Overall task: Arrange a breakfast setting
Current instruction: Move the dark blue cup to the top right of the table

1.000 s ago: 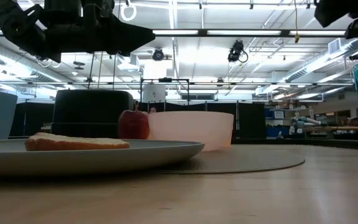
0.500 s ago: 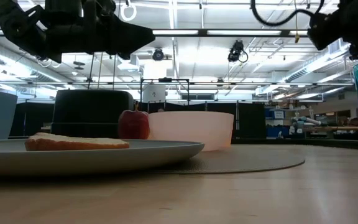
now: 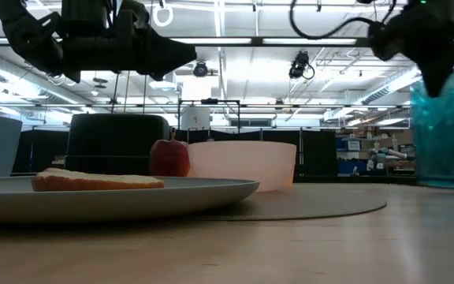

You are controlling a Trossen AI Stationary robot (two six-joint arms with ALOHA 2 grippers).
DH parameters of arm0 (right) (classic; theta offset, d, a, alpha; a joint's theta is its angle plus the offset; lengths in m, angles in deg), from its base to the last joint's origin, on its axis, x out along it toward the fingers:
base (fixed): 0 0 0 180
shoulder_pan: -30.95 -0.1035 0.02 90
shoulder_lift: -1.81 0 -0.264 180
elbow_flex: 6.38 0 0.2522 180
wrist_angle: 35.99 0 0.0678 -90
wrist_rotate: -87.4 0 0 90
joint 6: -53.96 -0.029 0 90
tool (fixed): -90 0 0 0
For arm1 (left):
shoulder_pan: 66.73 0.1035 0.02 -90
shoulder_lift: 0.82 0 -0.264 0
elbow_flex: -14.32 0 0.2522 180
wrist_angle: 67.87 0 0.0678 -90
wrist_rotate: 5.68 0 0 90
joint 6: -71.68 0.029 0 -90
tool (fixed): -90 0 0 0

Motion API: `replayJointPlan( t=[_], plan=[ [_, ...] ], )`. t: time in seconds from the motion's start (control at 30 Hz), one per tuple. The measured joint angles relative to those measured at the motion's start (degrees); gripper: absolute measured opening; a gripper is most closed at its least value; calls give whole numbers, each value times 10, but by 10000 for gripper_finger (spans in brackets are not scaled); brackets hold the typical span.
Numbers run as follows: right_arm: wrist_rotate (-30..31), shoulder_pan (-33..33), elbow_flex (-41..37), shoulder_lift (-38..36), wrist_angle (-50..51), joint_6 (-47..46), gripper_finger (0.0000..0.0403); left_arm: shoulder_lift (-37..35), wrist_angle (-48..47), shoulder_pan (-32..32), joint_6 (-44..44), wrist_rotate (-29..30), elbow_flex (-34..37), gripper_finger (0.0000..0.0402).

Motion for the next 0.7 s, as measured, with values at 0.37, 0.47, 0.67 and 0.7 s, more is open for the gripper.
replayJointPlan(
  t=[0.37, 0.47, 0.67, 0.7],
  plan=[
    [43, 230, 112, 133, -16, 340, 15, 0, -5, 1, -13, 0, 0, 142],
    [30, 281, 127, 166, -48, 436, 15, 0, -16, 1, -17, 0, 0, 142],
    [33, 362, 155, 217, -52, 585, 15, 0, -28, 0, -20, 0, 0, 142],
    [40, 371, 159, 225, -52, 614, 15, 0, -26, 0, -24, 0, 0, 142]
  ],
)
